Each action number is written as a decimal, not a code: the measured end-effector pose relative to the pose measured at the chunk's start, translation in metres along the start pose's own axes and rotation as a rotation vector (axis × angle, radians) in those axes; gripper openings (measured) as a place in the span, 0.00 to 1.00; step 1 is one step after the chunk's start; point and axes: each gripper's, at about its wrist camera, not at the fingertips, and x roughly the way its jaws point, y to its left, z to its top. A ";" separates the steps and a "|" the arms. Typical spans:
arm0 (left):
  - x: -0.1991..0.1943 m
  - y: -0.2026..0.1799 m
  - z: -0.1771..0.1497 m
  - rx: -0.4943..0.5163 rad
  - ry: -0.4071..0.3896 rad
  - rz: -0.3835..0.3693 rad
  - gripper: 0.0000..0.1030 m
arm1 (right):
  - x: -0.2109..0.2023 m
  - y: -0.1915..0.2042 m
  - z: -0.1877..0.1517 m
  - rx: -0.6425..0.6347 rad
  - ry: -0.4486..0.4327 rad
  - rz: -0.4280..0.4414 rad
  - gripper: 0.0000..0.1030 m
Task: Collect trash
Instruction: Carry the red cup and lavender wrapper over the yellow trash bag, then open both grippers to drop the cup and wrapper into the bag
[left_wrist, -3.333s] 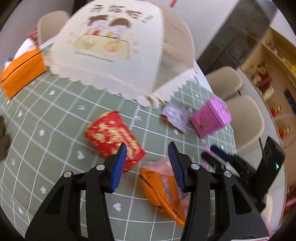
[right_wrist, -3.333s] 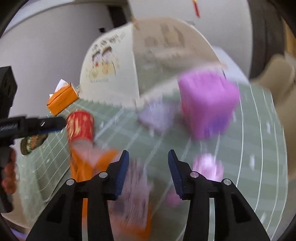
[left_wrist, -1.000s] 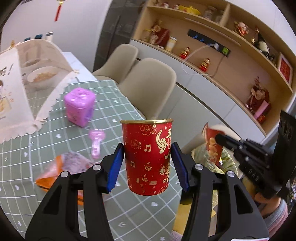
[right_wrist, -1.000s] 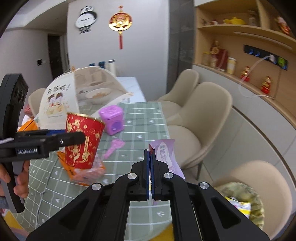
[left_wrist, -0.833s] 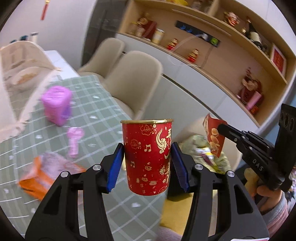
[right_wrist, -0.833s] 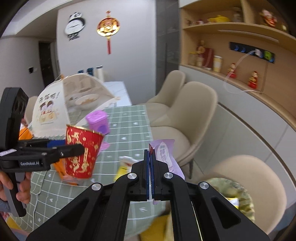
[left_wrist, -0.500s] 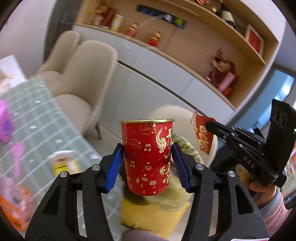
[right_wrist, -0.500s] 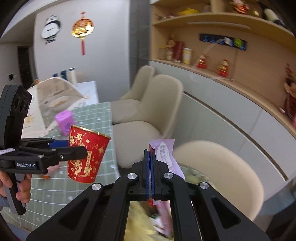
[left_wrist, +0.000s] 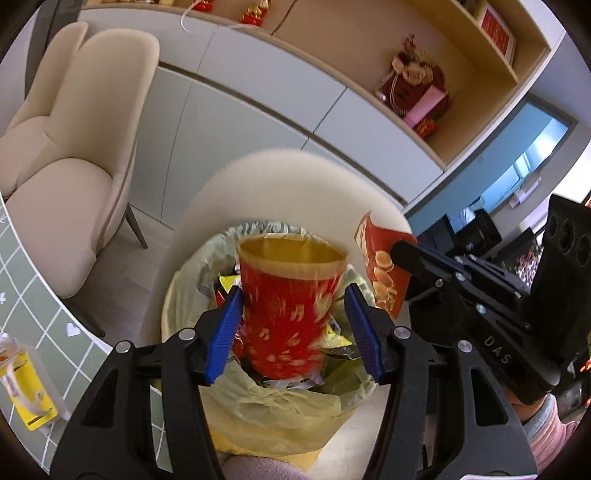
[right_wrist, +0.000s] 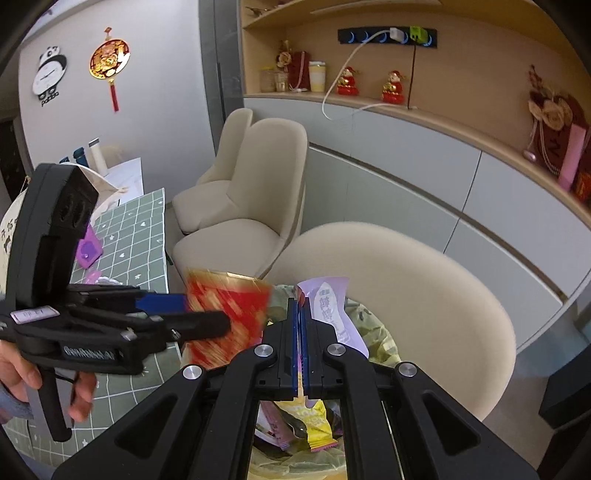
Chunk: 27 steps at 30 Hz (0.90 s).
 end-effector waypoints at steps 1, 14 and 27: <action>0.004 -0.001 0.000 0.003 0.010 -0.001 0.52 | 0.003 -0.001 -0.001 0.004 0.004 0.002 0.04; -0.047 0.029 -0.014 -0.036 -0.032 0.119 0.52 | 0.050 0.006 -0.017 0.038 0.093 0.054 0.04; -0.144 0.115 -0.074 -0.257 -0.126 0.298 0.52 | 0.059 0.029 -0.037 -0.024 0.145 0.001 0.27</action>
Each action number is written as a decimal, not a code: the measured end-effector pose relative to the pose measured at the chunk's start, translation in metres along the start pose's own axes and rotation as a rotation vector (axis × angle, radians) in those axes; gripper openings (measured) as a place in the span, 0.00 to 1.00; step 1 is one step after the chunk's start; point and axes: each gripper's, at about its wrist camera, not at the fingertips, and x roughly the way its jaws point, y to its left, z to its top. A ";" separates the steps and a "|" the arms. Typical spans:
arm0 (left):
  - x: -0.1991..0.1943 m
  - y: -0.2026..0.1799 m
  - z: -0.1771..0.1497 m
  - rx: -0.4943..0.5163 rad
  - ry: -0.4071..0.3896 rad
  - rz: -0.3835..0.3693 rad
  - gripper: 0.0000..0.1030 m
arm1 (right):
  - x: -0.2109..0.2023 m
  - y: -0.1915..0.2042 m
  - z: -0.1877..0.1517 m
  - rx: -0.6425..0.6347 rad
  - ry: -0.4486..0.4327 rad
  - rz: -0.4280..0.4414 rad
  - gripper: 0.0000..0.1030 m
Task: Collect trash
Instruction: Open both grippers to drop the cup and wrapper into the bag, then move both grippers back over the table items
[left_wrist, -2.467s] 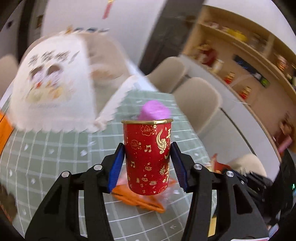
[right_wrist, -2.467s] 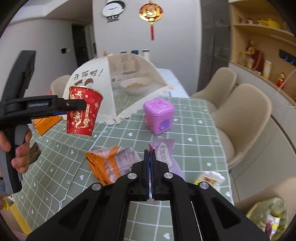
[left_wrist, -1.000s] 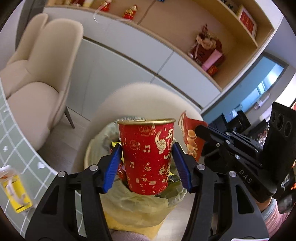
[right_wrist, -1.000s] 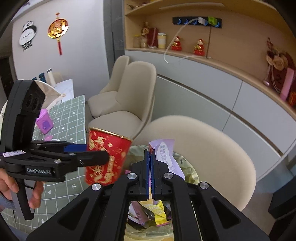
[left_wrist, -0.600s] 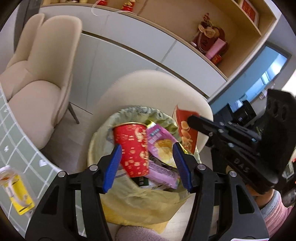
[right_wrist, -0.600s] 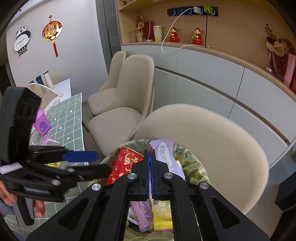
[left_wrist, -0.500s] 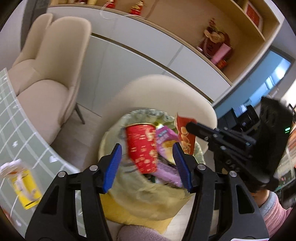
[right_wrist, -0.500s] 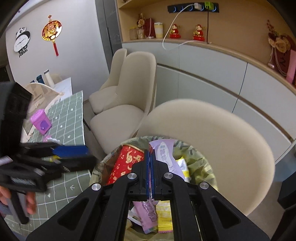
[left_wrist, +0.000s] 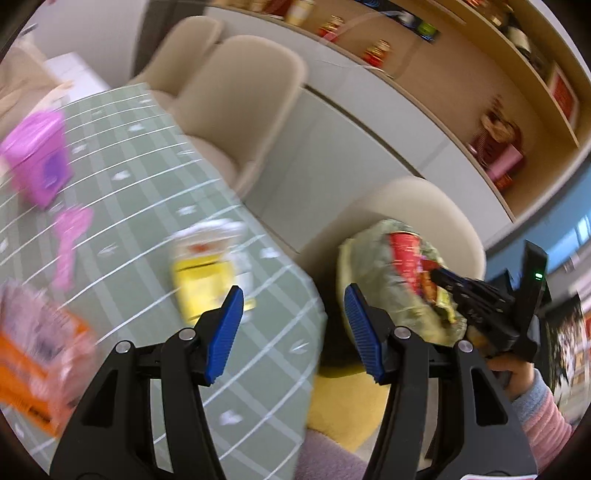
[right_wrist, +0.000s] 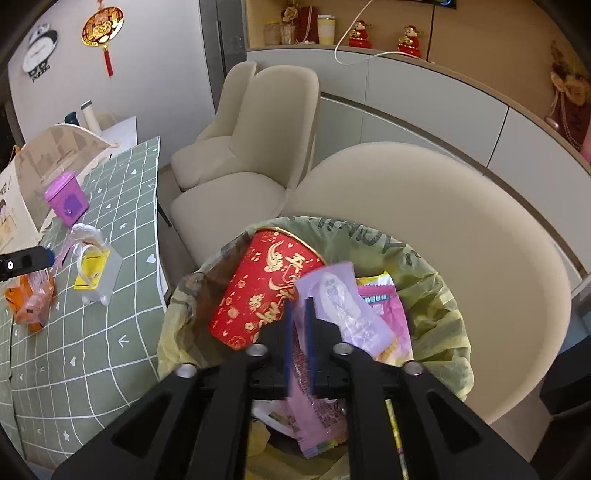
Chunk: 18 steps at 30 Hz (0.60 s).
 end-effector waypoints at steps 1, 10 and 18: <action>-0.004 0.008 -0.003 -0.018 -0.005 0.010 0.52 | -0.004 0.002 0.000 0.001 -0.010 0.009 0.36; -0.057 0.091 -0.038 -0.212 -0.082 0.133 0.52 | -0.029 0.042 0.013 -0.054 -0.071 0.043 0.37; -0.099 0.159 -0.076 -0.439 -0.159 0.257 0.52 | -0.032 0.134 0.029 -0.194 -0.087 0.217 0.38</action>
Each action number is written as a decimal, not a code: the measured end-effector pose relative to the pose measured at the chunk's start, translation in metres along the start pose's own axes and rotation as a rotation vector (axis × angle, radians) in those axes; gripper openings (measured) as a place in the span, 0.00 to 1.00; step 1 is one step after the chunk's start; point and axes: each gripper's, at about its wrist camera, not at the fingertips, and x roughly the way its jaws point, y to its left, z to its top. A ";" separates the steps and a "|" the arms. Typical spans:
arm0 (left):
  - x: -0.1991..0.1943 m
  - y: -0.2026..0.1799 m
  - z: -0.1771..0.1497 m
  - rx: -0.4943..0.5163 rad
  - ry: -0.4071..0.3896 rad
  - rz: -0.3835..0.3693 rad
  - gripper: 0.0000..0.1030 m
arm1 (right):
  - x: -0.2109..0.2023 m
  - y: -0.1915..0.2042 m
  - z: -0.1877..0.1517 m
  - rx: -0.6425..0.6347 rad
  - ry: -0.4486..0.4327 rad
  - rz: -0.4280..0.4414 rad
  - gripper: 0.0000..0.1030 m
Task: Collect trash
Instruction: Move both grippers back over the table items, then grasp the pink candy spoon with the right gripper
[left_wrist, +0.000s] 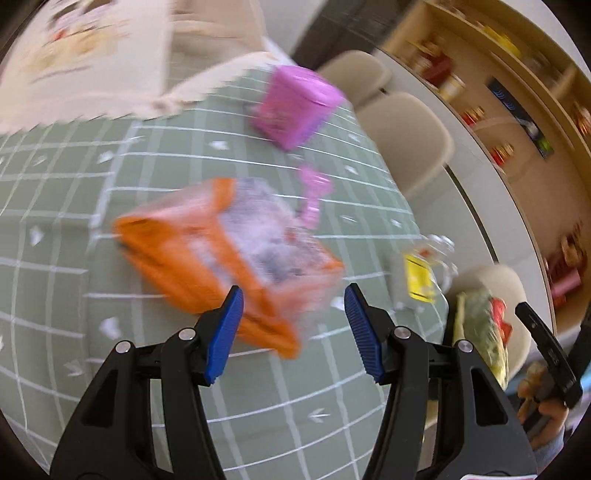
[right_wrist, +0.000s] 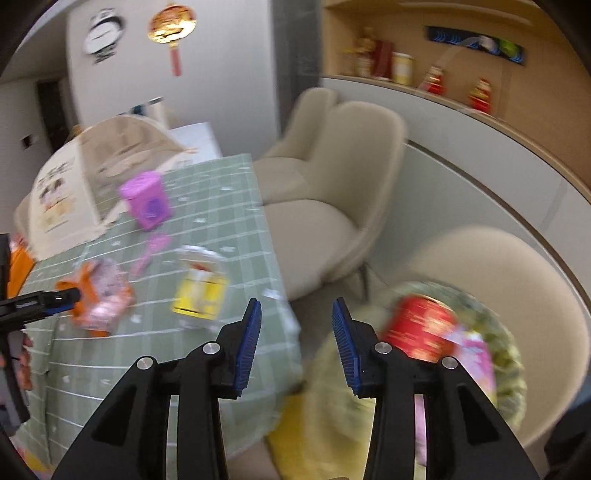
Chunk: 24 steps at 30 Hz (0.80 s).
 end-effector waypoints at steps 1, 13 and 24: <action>-0.003 0.007 0.000 -0.020 -0.008 0.008 0.52 | 0.007 0.017 0.006 -0.028 0.003 0.053 0.42; -0.038 0.066 -0.012 -0.120 -0.052 0.112 0.52 | 0.134 0.164 0.053 -0.184 0.154 0.296 0.51; -0.054 0.098 -0.023 -0.218 -0.066 0.170 0.52 | 0.236 0.191 0.076 -0.179 0.218 0.182 0.51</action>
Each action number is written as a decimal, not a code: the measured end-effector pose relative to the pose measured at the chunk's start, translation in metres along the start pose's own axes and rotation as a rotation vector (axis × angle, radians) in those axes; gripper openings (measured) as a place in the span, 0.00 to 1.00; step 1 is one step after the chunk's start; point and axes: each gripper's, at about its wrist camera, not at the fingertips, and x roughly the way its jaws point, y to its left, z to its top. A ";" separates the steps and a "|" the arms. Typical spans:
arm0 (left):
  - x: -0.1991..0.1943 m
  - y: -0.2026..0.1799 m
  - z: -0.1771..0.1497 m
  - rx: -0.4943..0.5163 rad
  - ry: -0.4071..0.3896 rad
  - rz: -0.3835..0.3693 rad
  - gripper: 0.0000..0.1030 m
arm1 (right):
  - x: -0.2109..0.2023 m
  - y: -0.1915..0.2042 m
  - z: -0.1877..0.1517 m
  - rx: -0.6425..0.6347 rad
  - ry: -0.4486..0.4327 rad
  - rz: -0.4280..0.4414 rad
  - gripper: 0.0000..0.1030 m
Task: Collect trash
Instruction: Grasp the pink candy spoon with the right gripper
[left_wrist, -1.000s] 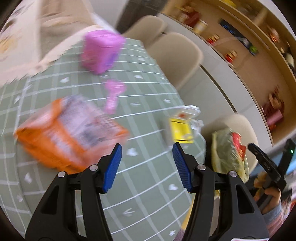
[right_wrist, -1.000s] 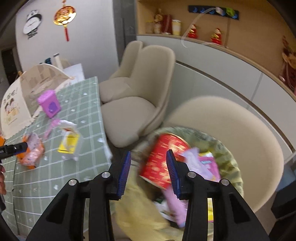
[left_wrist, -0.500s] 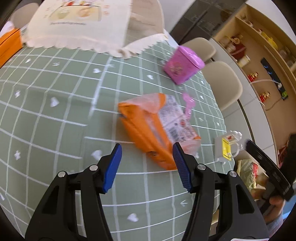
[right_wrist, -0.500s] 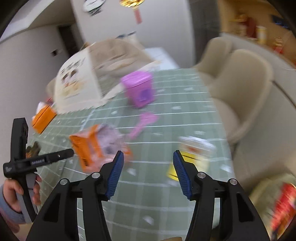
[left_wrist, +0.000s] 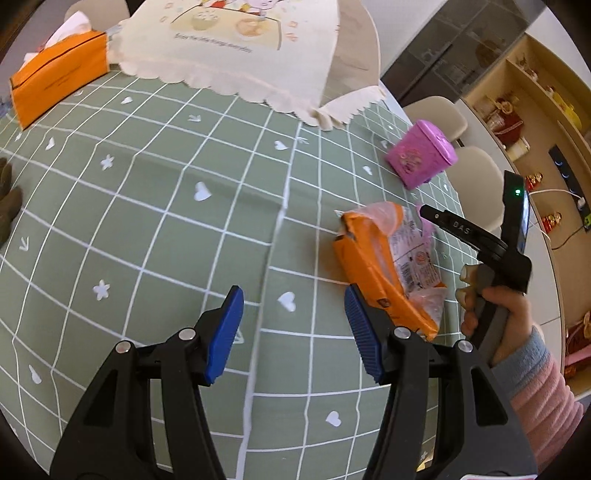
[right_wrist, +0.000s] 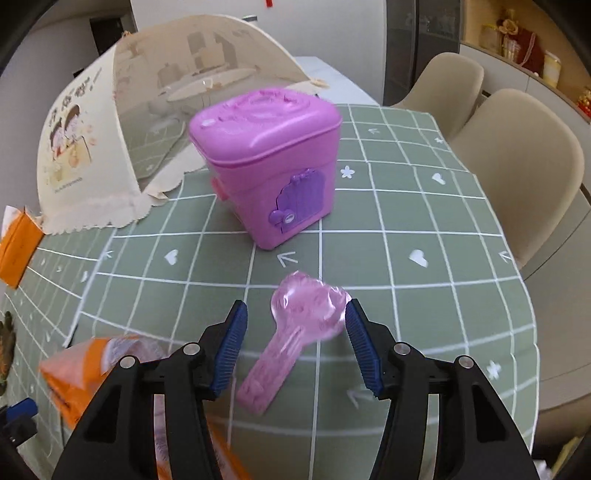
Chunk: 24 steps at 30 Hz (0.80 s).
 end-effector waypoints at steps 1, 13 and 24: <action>0.001 0.001 0.000 -0.004 0.001 0.000 0.52 | 0.003 0.001 -0.001 -0.009 0.003 -0.004 0.51; 0.014 -0.015 0.001 -0.016 0.022 -0.089 0.52 | -0.030 0.015 -0.012 -0.107 -0.040 0.070 0.36; 0.038 -0.055 0.012 0.012 0.060 -0.106 0.52 | -0.091 0.014 -0.051 -0.112 -0.058 0.074 0.35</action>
